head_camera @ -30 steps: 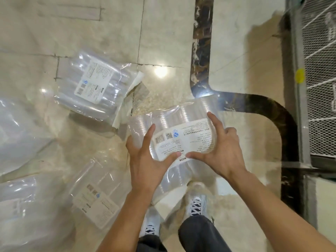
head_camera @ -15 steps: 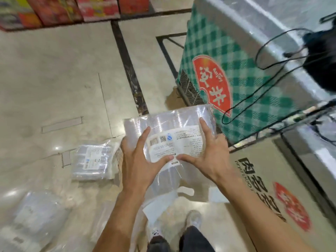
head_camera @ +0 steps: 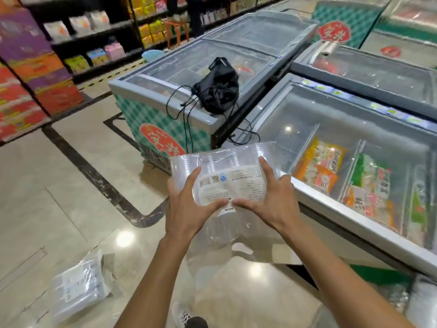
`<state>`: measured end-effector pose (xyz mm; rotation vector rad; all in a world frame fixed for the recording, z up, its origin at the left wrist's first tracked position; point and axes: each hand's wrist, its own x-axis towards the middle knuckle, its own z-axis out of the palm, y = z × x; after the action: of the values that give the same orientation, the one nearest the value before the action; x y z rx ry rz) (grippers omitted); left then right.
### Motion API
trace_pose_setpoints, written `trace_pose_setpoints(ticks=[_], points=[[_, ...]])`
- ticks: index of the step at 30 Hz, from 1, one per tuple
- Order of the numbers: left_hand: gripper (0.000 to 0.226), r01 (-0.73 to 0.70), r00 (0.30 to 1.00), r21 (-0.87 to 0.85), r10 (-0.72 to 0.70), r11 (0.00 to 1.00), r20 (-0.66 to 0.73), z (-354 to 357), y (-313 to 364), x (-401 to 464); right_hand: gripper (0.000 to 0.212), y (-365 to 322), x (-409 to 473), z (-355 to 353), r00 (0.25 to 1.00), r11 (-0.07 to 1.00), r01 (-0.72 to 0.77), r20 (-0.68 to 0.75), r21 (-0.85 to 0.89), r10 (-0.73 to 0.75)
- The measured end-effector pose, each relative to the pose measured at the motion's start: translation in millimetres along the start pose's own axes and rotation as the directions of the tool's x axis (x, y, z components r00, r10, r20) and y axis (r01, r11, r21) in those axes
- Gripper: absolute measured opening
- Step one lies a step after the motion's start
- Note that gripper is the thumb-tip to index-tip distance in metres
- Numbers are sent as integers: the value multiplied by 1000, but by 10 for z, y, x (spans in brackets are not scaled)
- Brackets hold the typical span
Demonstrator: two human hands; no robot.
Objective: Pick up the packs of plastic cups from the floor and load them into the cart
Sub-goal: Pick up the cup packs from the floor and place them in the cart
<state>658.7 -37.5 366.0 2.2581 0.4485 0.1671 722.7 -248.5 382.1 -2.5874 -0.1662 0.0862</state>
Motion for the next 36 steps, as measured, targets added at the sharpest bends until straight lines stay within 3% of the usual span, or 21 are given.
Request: trace_pose_setpoints(ticks=[10,22,30,36], points=[[109,-271,926,16,256,962,279,1419,1754,-702,133,1808,-1031,-1426,918,938,-340,-194,61,346],[116,-490,653,-113,449,864,610,3253,3098,-1276,135,3525,-1952,-2261,642,717,-668,-334,199,690],[108,-583,434,-195,505,789,747,4189,3846,-2318,141,4618,-2954,-2631,451,549,-792,-351,266,821],[109,-587,386,-208,497,782,777,5094,4279,-3436,139,5709,-3882,-3024,399,490,-808,-307,328,864]])
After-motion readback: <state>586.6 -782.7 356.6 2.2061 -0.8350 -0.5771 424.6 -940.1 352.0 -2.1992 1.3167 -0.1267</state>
